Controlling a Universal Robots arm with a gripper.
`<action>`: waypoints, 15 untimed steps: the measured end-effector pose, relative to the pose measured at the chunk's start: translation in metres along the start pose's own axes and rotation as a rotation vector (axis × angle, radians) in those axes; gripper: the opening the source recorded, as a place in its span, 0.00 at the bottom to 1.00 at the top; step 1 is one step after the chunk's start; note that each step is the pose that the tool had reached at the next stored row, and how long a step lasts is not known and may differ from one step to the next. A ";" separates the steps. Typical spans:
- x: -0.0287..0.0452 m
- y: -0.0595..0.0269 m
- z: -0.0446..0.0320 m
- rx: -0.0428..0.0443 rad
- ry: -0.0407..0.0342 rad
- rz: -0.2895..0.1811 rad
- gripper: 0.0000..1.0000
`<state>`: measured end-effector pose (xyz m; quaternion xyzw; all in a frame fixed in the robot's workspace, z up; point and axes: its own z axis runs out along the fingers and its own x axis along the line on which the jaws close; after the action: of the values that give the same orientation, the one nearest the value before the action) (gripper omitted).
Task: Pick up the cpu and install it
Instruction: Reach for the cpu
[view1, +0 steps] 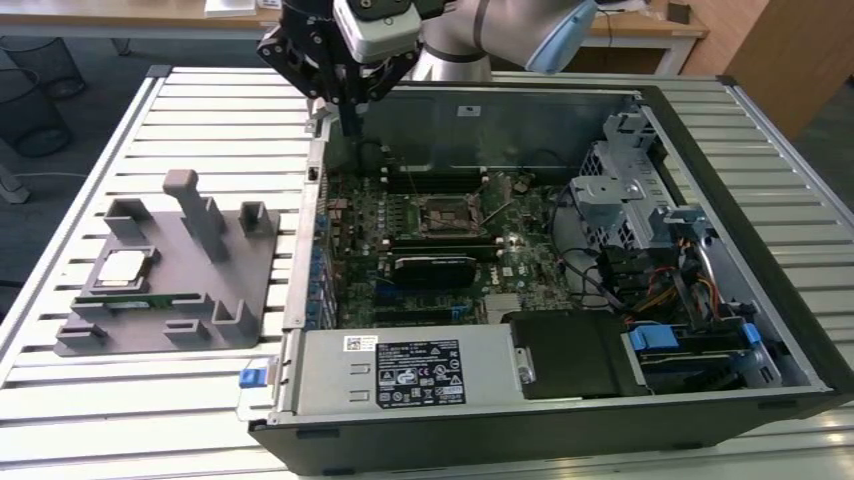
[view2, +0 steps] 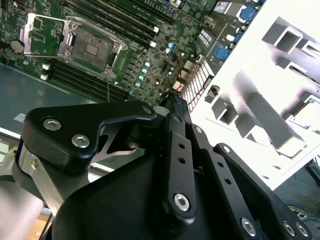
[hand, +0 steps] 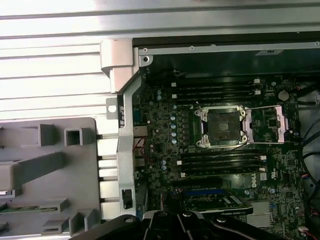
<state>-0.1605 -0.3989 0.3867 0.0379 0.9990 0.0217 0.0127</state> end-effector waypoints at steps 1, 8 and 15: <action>0.0003 0.0000 0.0001 0.0000 0.0000 0.000 0.11; 0.0024 -0.0002 0.0006 0.0000 0.0001 0.000 0.11; 0.0050 -0.0004 0.0012 0.0000 0.0002 0.000 0.11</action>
<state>-0.1655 -0.3989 0.3854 0.0379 0.9990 0.0217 0.0126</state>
